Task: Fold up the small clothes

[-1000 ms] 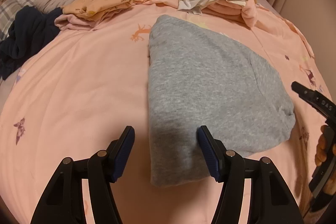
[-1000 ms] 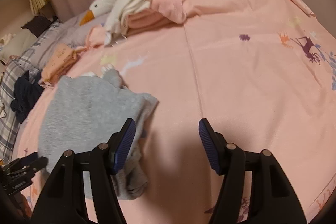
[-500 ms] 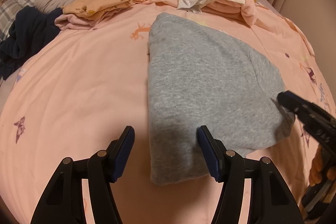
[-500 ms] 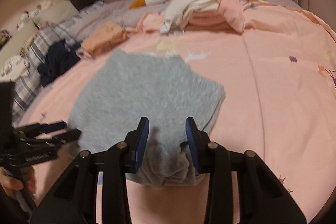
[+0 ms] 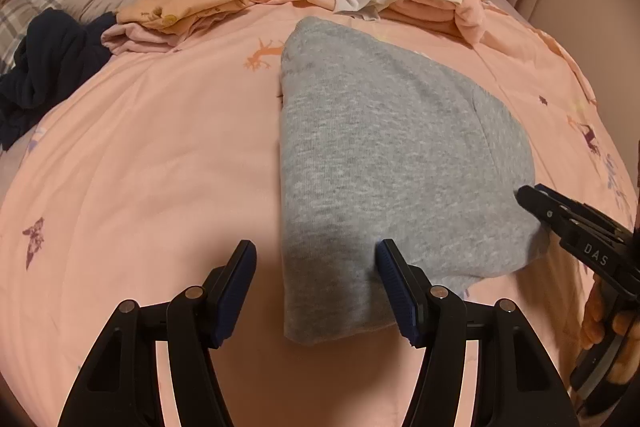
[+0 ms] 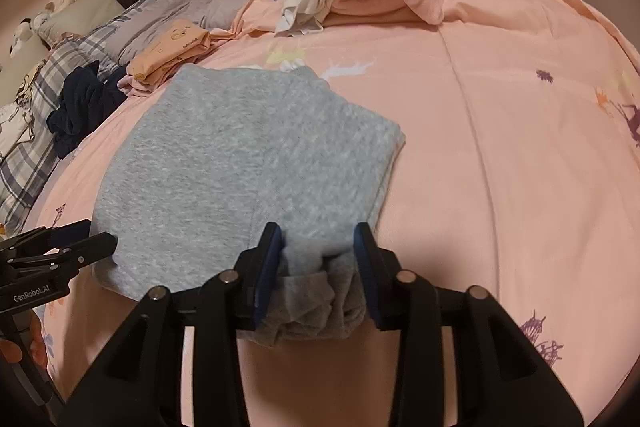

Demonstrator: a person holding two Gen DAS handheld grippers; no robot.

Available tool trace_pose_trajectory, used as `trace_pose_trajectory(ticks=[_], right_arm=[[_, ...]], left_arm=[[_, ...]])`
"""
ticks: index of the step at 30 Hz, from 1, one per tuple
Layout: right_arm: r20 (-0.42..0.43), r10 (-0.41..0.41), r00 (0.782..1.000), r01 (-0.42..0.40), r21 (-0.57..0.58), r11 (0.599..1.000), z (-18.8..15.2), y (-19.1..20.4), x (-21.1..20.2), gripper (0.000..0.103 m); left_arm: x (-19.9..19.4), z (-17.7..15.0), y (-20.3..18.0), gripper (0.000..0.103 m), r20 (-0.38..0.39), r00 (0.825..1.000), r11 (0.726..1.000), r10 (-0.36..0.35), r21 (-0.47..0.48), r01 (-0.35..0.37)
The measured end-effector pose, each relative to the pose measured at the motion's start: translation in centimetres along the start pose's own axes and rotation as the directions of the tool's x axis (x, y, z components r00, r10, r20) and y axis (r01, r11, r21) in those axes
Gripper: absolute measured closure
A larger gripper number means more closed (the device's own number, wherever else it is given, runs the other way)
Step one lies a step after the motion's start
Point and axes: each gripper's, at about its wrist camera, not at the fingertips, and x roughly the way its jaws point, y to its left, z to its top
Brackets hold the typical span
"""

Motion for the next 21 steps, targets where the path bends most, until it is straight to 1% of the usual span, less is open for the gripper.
trace_pose_trajectory(ticks=[3,21], right_arm=[[-0.005,0.015,1.000,-0.015,0.023,1.000,-0.21,-0.32,0.08,0.064],[-0.006,0.019,1.000,-0.019,0.041,0.999,-0.28,-0.40,-0.04,0.064]], left_arm=[[0.03,-0.13,-0.04,0.041,-0.001,1.000,1.000,0.000,0.001,0.000],[0.17,-0.50,-0.09,0.040,-0.004,1.000,1.000,0.000,0.002,0.000]])
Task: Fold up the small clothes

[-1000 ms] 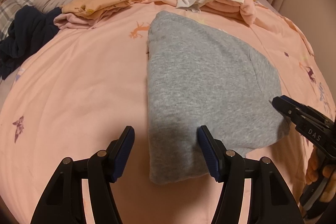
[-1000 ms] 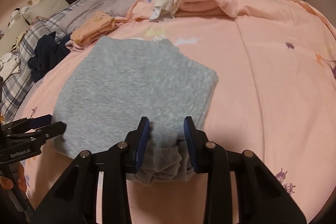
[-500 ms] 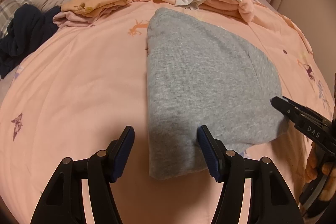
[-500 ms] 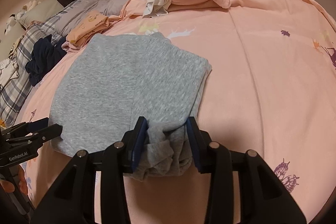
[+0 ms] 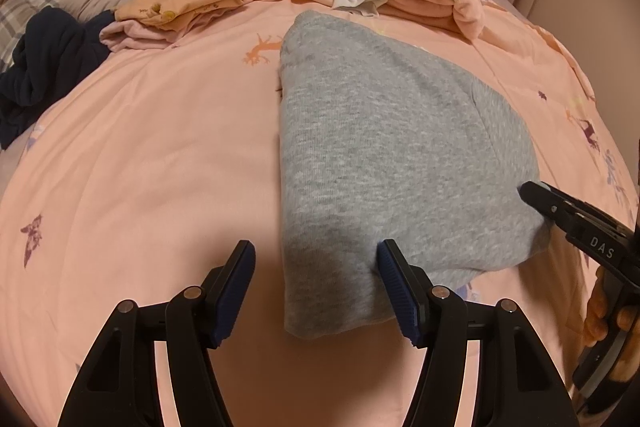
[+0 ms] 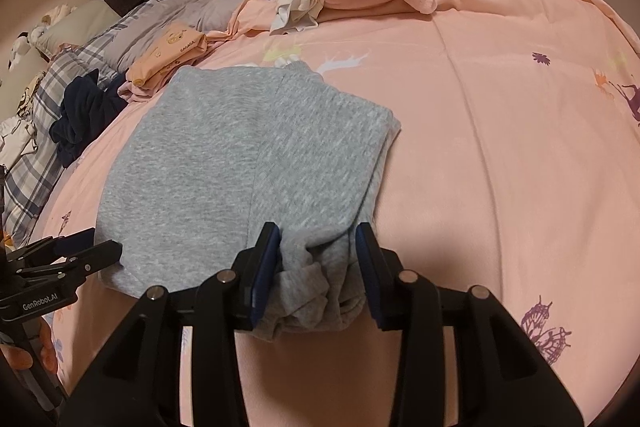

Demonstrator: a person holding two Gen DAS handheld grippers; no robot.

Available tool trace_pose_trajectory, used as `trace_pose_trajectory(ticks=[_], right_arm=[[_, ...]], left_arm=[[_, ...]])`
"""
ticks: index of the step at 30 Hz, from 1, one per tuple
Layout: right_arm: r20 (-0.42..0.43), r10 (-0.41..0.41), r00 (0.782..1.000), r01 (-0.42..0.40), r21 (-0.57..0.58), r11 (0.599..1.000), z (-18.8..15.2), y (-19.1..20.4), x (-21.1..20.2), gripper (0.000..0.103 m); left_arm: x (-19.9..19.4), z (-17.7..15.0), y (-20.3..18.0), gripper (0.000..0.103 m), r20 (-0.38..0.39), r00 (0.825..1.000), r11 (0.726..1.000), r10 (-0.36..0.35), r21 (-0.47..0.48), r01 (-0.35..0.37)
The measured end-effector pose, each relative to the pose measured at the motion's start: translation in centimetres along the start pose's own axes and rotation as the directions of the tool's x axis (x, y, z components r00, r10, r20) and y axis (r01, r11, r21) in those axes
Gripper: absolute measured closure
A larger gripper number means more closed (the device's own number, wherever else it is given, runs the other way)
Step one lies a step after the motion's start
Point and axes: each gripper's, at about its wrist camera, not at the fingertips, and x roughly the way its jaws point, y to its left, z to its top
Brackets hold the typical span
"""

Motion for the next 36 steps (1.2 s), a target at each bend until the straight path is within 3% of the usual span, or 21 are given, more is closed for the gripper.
trace_pose_trajectory(ticks=[7,36], right_arm=[[-0.002,-0.003,1.000,0.003,0.011,1.000,-0.19,-0.31,-0.09,0.058],[-0.007,0.003,1.000,-0.003,0.042,0.999,-0.63,-0.90,-0.12,0.053]], left_arm=[[0.20,-0.32,-0.03,0.039,-0.005,1.000,1.000,0.000,0.004,0.000],[0.51,-0.51,0.23,0.034,-0.026,1.000,1.000,0.005,0.009,-0.004]])
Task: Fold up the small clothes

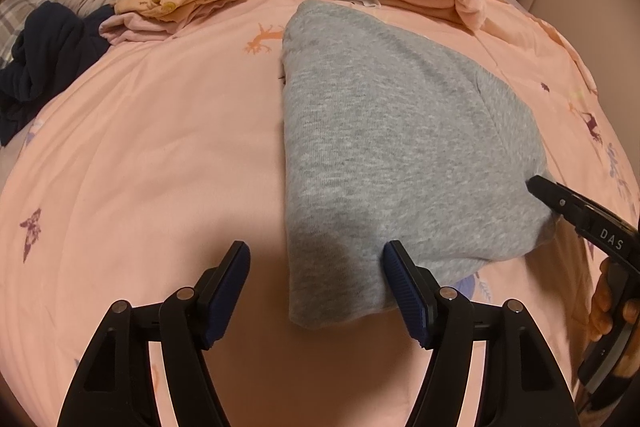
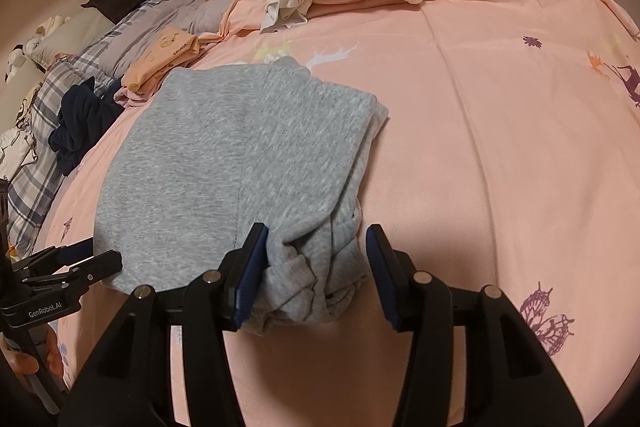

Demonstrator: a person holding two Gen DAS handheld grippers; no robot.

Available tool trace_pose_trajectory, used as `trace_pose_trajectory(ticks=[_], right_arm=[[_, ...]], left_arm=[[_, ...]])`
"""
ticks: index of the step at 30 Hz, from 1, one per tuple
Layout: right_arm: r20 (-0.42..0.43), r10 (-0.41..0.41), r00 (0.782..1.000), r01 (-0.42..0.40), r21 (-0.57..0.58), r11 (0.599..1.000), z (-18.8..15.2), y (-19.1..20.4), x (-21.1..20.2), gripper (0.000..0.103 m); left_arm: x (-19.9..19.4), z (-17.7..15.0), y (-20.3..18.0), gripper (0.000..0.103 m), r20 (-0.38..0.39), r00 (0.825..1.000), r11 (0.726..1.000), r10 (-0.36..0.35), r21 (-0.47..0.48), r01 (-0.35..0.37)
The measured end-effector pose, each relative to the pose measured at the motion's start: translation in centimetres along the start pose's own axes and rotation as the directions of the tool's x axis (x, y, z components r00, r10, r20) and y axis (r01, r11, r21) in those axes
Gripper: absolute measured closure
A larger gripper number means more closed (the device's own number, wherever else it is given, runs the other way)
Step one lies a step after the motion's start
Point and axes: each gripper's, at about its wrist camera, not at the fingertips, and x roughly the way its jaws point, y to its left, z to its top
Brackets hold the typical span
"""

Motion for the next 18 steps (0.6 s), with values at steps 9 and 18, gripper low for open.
trace_pose_trajectory(ticks=[9,18], right_arm=[[-0.001,0.000,1.000,0.000,0.000,1.000,0.00,-0.08,-0.03,0.053],[-0.001,0.005,1.000,-0.005,0.022,1.000,-0.49,-0.65,-0.17,0.050]], left_arm=[[-0.01,-0.12,0.17,0.034,-0.009,1.000,1.000,0.005,0.004,-0.005],[-0.88,-0.16,0.62,0.034,0.000,1.000,1.000,0.012,-0.007,-0.012]])
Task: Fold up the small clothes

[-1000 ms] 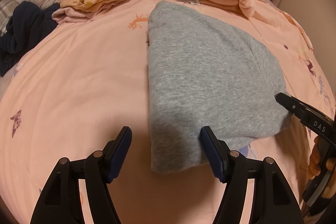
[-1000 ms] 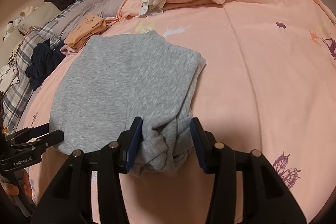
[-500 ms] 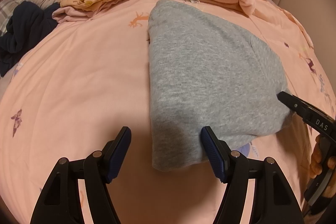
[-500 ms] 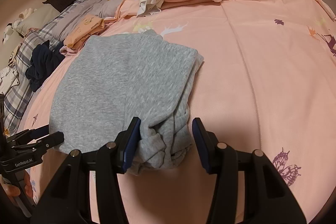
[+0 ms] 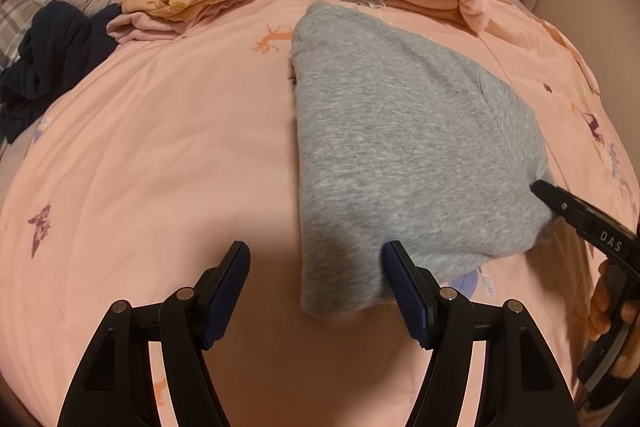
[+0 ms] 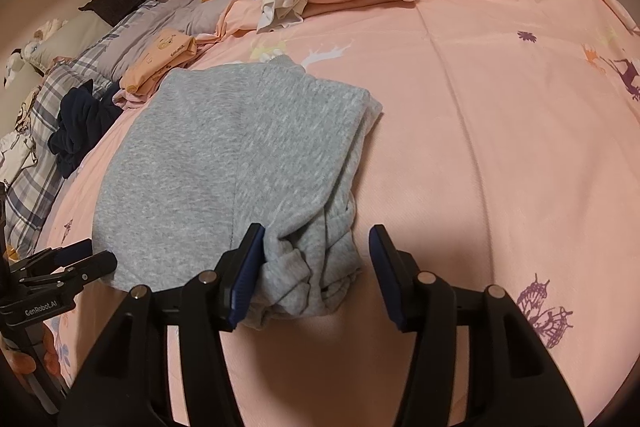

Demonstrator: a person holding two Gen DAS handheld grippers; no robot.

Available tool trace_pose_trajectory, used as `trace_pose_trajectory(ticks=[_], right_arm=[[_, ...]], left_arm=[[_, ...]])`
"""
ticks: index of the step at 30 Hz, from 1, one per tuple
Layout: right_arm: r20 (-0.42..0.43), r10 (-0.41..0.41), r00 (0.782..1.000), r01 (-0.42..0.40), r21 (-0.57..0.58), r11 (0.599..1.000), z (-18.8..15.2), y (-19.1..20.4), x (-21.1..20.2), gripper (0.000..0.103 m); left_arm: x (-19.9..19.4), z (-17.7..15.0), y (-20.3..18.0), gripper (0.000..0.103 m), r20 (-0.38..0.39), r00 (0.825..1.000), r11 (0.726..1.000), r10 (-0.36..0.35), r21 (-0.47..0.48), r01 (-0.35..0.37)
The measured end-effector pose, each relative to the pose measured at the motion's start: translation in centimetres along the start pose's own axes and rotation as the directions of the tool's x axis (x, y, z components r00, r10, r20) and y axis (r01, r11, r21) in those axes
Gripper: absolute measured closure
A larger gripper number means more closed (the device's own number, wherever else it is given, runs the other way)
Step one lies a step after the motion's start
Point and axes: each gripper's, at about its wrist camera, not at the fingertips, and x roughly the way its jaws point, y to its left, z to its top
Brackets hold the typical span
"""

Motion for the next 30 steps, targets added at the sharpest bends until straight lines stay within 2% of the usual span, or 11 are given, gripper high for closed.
trace_pose_trajectory(ticks=[5,9,12,14,16,18,19,22,24,26,30], right_arm=[[-0.006,0.004,1.000,-0.004,0.025,1.000,-0.4,-0.6,-0.6,0.046],[0.010,-0.004,1.000,0.004,0.028,1.000,-0.9,-0.9,-1.8,0.045],[0.044,-0.043,0.998,0.044,-0.012,0.999,-1.0,-0.4,-2.9,0.045],[0.082,-0.096,0.992,0.102,-0.068,0.992,-1.1,0.5,-4.0,0.045],[0.123,-0.113,0.986,0.128,-0.122,0.984,-1.0,1.3,-4.9,0.044],[0.141,-0.056,0.988,0.078,-0.156,0.985,-0.8,1.9,-5.5,0.043],[0.145,0.005,0.989,0.021,-0.177,0.984,-0.7,2.6,-5.8,0.044],[0.132,0.114,0.985,-0.082,-0.229,0.970,-0.2,4.3,-5.4,0.056],[0.111,0.130,0.985,-0.098,-0.255,0.962,0.1,5.5,-4.5,0.065],[0.082,0.139,0.987,-0.111,-0.281,0.953,0.3,6.6,-2.9,0.073],[-0.020,0.131,0.991,-0.132,-0.272,0.953,-0.1,7.4,0.4,0.077]], left_arm=[[-2.1,1.1,1.0,0.034,0.052,0.998,0.998,-0.039,-0.038,0.041],[-3.0,2.9,1.0,0.034,0.097,0.995,0.999,-0.026,-0.037,0.030],[-2.4,4.1,0.3,0.034,0.111,0.993,1.000,-0.025,-0.012,0.026],[-1.5,5.0,-0.4,0.034,0.112,0.993,1.000,-0.030,0.011,0.029],[-0.5,6.1,-1.1,0.034,0.117,0.992,0.999,-0.044,0.034,0.041],[0.2,6.9,-1.8,0.036,0.127,0.991,0.998,-0.045,0.055,0.038],[0.5,7.3,-2.2,0.039,0.132,0.990,0.997,-0.050,0.066,0.042],[1.7,8.5,-2.8,0.045,0.121,0.989,0.993,-0.085,0.090,0.075],[2.7,9.2,-3.1,0.050,0.108,0.992,0.993,-0.068,0.106,0.057],[3.7,9.7,-3.0,0.050,0.087,0.995,0.993,-0.057,0.112,0.048],[5.0,10.0,-2.4,0.050,0.064,0.998,0.992,-0.025,0.128,0.017]])
